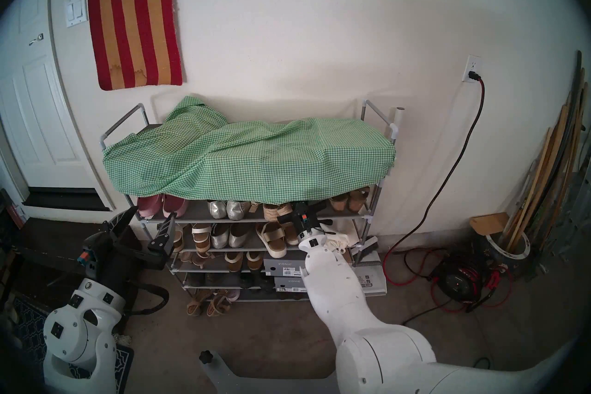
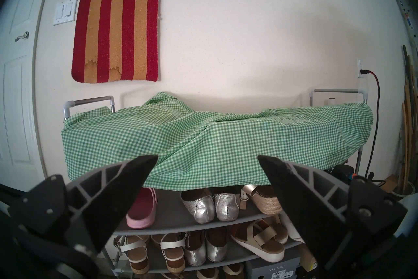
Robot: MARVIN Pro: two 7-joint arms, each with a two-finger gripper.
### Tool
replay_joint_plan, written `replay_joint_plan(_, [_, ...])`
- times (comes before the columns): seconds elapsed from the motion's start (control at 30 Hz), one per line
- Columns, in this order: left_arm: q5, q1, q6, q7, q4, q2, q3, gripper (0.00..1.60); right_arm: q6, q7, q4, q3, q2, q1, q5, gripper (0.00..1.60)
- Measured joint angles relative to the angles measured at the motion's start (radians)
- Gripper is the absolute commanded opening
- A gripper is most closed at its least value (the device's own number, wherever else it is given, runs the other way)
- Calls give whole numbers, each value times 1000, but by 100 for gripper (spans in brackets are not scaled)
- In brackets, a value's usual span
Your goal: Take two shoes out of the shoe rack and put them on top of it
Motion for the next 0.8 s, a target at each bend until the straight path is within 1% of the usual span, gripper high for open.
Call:
replay_joint_plan(0.1, [0, 0, 0, 0, 0, 0, 0, 160, -8, 10, -45, -1, 3, -35, -5, 0])
replay_joint_plan(0.4, [0, 0, 0, -1, 0, 0, 0, 160, -35, 33, -162, -3, 14, -103, -16, 0])
replay_joint_plan(0.8, [0, 0, 0, -1, 0, -1, -1, 160, -61, 58, -290, -5, 15, -166, -19, 0])
